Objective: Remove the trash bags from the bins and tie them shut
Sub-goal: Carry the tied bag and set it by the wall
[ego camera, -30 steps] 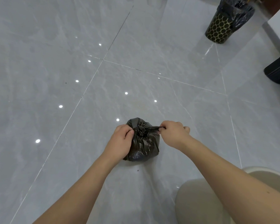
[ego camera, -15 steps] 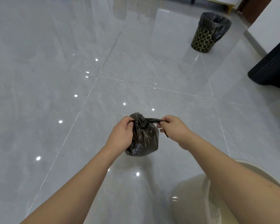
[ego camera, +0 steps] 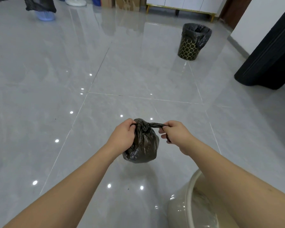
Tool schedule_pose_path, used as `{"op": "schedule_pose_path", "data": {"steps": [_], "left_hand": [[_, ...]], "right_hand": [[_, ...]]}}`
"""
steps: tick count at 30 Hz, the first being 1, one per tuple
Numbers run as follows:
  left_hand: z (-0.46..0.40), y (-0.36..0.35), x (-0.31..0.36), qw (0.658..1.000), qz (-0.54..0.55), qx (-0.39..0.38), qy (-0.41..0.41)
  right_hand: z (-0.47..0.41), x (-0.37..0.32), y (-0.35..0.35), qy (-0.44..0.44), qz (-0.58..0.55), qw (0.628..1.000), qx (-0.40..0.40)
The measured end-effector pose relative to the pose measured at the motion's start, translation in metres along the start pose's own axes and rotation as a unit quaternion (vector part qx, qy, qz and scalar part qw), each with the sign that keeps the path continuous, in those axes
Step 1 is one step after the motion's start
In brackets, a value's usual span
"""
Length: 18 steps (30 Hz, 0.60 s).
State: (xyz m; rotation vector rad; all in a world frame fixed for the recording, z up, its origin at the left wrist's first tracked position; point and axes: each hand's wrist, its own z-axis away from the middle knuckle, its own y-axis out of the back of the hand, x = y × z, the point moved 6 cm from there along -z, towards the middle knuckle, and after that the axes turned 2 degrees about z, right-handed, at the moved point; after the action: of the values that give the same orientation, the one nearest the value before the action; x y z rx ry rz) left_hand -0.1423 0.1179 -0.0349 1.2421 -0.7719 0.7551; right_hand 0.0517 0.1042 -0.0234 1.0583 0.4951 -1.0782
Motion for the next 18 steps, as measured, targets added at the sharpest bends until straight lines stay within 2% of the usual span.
{"op": "schedule_pose_path", "data": {"steps": [4, 9, 13, 18], "left_hand": [[-0.033, 0.003, 0.073, 0.998, -0.042, -0.029, -0.031], [-0.053, 0.025, 0.233, 0.993, -0.085, -0.051, -0.058], [-0.044, 0.074, 0.389, 0.988, -0.101, -0.083, -0.08], [-0.017, 0.171, 0.604, 0.979, -0.115, -0.1, -0.134]], "right_hand": [[0.01, -0.027, 0.054, -0.023, -0.072, 0.997, 0.027], [0.056, -0.107, 0.163, -0.053, -0.145, 0.984, 0.087], [0.121, -0.214, 0.266, -0.052, -0.13, 0.981, 0.136], [0.234, -0.382, 0.392, -0.04, -0.159, 0.97, 0.179]]}}
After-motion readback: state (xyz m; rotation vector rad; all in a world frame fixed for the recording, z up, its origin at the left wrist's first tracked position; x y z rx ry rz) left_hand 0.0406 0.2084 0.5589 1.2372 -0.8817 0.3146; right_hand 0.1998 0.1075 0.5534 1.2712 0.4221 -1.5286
